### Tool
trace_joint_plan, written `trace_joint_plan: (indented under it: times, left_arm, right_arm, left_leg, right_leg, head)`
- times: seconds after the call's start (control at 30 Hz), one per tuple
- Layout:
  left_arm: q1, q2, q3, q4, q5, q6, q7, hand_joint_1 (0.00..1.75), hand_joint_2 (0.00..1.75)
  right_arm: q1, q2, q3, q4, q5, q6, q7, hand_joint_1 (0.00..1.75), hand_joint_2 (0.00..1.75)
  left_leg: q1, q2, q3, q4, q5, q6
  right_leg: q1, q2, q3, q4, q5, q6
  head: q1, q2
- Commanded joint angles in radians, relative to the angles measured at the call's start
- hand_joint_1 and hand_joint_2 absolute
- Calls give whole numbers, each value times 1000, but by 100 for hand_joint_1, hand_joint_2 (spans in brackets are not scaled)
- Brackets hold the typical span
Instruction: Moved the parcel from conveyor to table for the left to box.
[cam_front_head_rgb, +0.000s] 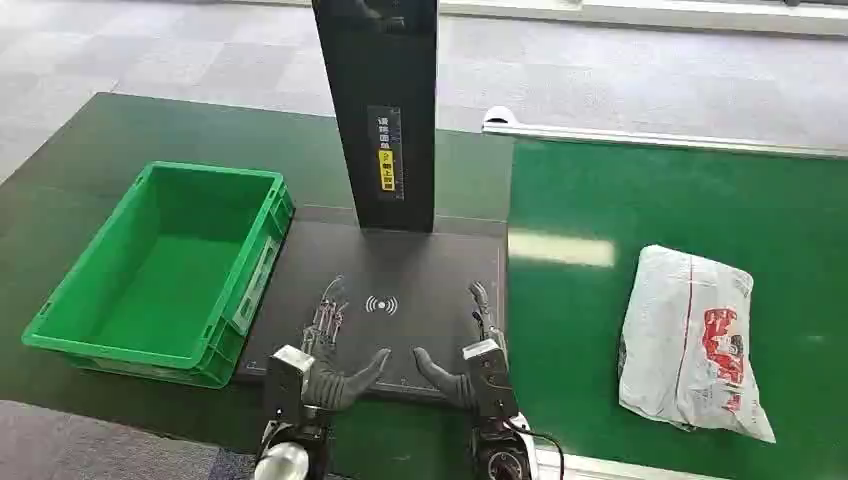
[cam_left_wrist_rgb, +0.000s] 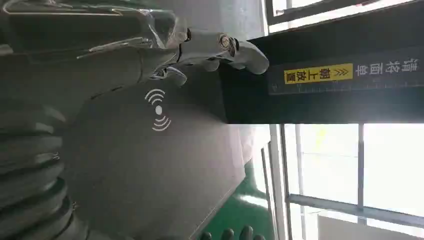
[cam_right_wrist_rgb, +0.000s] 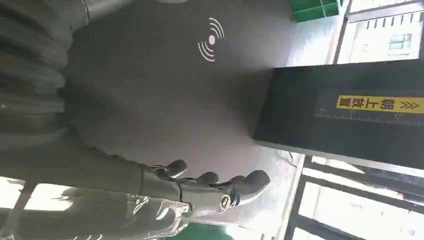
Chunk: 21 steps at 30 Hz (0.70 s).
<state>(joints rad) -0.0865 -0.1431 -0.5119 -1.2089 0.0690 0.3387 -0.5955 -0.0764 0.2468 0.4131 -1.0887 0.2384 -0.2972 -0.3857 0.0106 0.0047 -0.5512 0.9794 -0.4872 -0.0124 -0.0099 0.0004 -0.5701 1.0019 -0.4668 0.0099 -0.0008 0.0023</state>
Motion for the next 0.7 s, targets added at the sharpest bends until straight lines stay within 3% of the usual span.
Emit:
trace_joint_plan:
  times: [0.03, 0.7]
  left_arm:
    - [-21, 14, -15, 53, 4, 0, 4, 0, 175]
    - [-21, 14, -15, 53, 4, 0, 4, 0, 175]
  right_arm:
    - [-27, -27, 13, 29, -4, -3, 3, 0, 175]
    - [-27, -27, 13, 29, -4, -3, 3, 0, 175]
  left_leg:
    - [0, -1, 3, -2, 1, 1]
    - [0, -1, 2, -2, 0, 1]
  right_leg:
    - [0, 0, 3, -3, 1, -1]
    - [0, -1, 3, -2, 0, 0]
  head:
    - [0, 0]
    - [0, 0]
